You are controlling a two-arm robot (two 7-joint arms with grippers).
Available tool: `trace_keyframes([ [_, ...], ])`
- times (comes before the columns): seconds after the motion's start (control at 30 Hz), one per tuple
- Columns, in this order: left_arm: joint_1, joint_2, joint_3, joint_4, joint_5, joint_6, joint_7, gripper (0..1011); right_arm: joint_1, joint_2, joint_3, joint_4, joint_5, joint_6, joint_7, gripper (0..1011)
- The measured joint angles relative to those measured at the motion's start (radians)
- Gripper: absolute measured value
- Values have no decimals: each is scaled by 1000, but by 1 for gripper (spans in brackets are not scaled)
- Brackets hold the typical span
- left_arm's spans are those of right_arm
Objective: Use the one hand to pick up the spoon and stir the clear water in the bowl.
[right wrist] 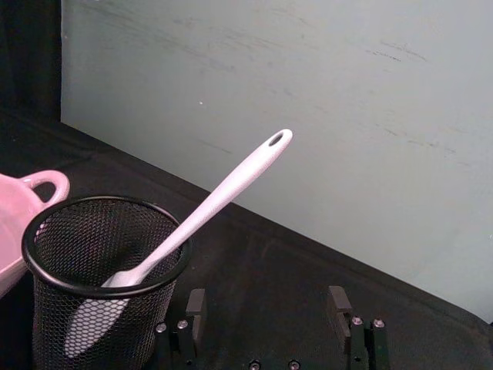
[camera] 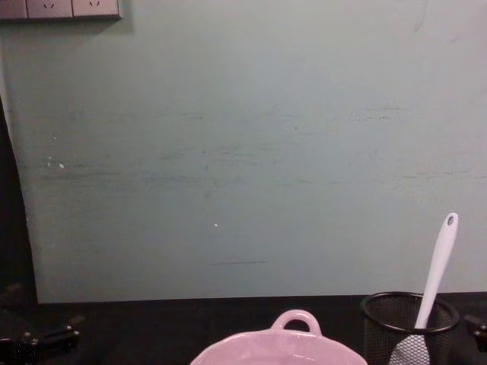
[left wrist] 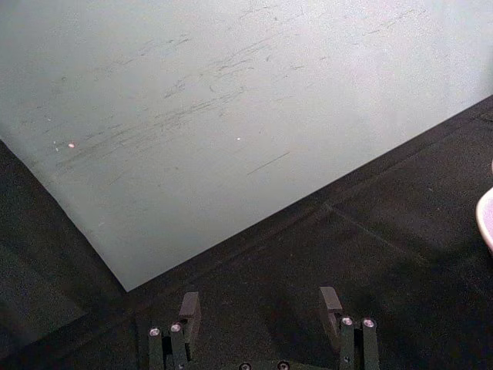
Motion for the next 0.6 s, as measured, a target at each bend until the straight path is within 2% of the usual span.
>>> trace_keyframes([
  [0.6,0,0,0,0,0,0,0,1011,0,0,0,0,0,0,0,1000],
])
